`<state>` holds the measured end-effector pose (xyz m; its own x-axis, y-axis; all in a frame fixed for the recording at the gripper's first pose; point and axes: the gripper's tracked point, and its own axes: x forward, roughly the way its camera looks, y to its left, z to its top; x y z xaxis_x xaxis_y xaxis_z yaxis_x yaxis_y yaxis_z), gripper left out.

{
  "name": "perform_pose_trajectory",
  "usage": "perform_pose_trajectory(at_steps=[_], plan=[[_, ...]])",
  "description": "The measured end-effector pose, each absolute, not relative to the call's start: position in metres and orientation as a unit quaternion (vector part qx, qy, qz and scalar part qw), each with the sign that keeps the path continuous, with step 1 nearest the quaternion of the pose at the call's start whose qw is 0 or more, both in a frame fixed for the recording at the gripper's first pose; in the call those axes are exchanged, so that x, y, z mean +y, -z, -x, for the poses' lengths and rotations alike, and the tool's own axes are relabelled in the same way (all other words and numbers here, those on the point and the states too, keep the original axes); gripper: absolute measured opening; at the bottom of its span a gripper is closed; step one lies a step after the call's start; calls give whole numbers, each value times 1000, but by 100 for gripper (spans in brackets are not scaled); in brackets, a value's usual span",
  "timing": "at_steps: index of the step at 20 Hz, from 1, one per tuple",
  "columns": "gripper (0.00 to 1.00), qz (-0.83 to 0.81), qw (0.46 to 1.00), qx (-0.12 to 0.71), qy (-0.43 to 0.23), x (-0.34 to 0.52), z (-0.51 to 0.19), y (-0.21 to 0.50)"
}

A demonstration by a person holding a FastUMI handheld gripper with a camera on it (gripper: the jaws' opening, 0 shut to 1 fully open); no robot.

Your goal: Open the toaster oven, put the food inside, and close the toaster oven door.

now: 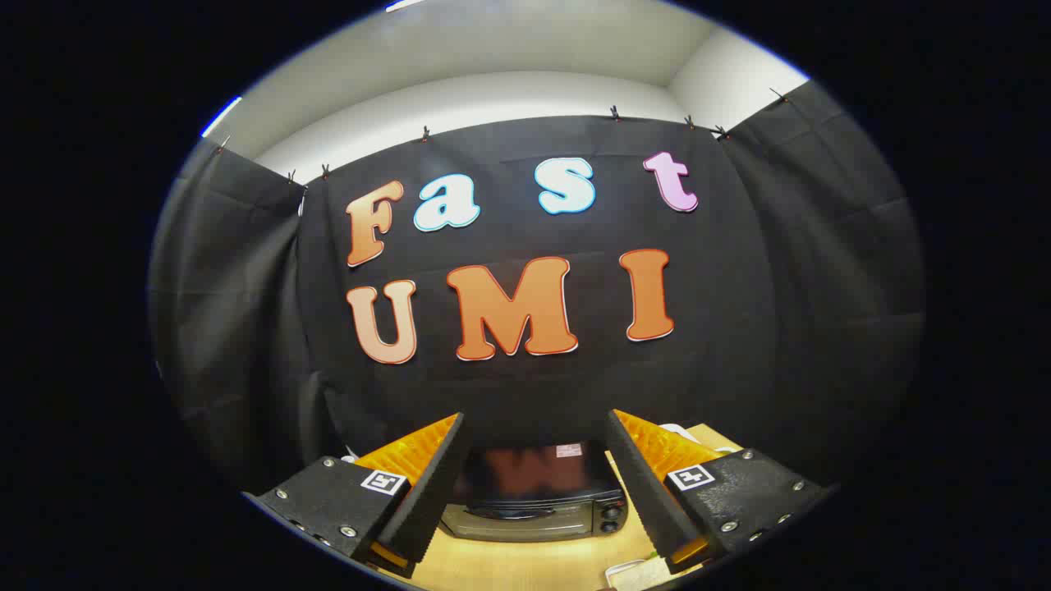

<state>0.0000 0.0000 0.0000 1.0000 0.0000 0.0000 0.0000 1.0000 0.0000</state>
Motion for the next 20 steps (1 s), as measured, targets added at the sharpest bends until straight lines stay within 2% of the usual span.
perform_pose_trajectory(at_steps=[12,20], plan=[[99,3,999,-38,24,-8,17,-22],[99,-6,999,-33,31,-8,13,-15]])
